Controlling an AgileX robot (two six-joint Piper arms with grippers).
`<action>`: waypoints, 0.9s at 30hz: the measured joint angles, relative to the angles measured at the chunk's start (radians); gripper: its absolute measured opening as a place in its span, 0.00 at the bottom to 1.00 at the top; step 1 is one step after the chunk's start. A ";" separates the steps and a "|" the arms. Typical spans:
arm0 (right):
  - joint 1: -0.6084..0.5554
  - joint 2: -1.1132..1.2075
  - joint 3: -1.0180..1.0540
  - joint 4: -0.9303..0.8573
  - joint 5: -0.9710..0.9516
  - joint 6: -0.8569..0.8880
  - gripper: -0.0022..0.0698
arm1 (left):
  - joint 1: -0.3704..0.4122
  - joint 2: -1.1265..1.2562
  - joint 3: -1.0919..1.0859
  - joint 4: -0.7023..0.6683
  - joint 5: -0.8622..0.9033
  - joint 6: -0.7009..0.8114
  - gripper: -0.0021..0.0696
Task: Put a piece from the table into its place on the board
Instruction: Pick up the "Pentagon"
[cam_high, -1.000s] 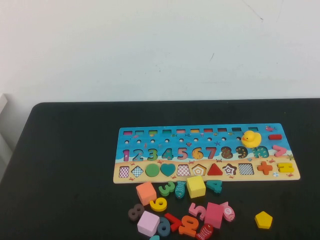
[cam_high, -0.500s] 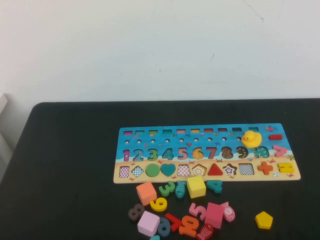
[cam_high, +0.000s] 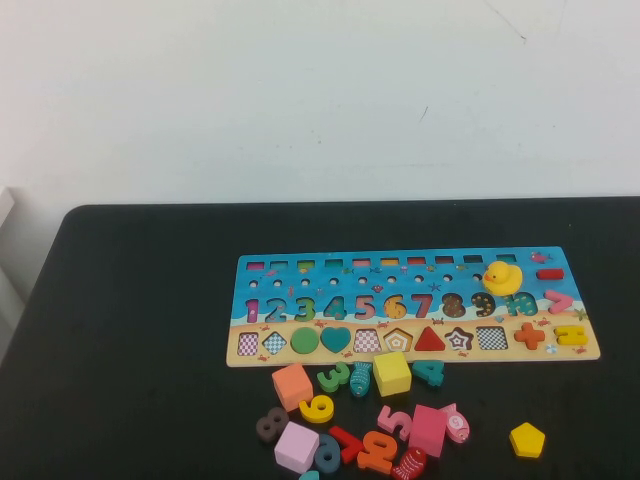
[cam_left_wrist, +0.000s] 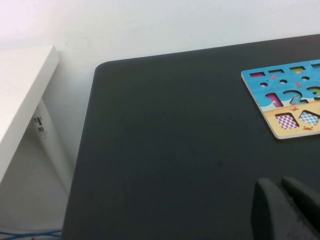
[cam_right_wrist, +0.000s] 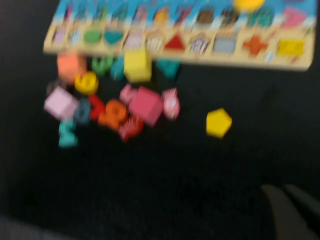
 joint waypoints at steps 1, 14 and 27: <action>0.000 0.042 -0.022 0.000 0.021 -0.012 0.06 | 0.000 0.000 0.000 0.000 0.000 0.000 0.03; 0.217 0.432 -0.184 -0.345 0.141 0.088 0.06 | 0.000 0.000 0.000 0.000 0.000 0.002 0.03; 0.549 0.819 -0.228 -0.630 -0.069 0.531 0.06 | 0.000 0.000 0.000 0.000 0.000 0.002 0.03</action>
